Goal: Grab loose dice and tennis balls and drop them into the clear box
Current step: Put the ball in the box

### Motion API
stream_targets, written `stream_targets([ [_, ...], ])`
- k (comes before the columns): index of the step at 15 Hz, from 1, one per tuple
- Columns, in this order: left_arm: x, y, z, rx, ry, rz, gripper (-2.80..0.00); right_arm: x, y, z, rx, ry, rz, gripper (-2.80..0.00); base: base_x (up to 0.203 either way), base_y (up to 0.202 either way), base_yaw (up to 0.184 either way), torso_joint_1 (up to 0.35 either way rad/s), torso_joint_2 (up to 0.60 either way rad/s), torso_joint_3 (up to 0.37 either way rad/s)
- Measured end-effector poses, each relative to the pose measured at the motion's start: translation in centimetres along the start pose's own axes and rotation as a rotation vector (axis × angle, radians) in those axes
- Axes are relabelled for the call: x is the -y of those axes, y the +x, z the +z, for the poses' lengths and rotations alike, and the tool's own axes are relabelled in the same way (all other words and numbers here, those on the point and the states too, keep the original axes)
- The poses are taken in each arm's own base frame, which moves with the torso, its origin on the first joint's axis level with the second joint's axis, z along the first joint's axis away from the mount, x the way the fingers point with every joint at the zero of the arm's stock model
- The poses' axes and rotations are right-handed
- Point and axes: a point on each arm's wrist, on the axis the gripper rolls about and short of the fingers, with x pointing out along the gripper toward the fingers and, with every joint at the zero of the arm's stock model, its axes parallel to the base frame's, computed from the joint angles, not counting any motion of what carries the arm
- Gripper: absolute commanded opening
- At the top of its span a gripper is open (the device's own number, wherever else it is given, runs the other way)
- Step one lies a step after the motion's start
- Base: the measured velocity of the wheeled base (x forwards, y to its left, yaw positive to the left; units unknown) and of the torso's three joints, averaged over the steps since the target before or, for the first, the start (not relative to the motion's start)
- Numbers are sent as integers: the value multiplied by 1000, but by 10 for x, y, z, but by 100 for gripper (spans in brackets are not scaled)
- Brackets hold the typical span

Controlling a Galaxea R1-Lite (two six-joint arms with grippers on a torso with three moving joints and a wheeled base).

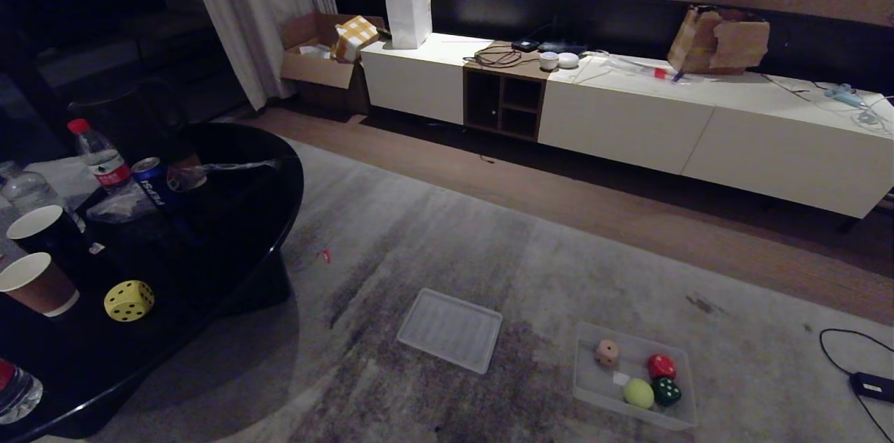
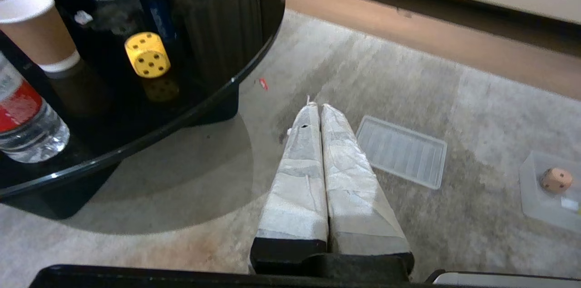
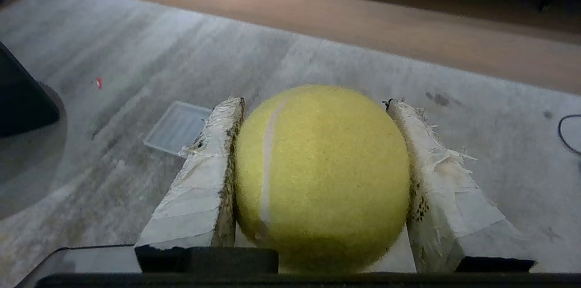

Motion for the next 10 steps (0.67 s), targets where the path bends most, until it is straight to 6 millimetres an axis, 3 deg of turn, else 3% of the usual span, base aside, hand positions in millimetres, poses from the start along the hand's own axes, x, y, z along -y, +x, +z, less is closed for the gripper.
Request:
stream_targets([
  [10, 0, 0, 0, 0, -2, 1, -280, 0, 0, 0, 0, 0, 0, -280, 0, 0, 0, 3, 2, -197],
])
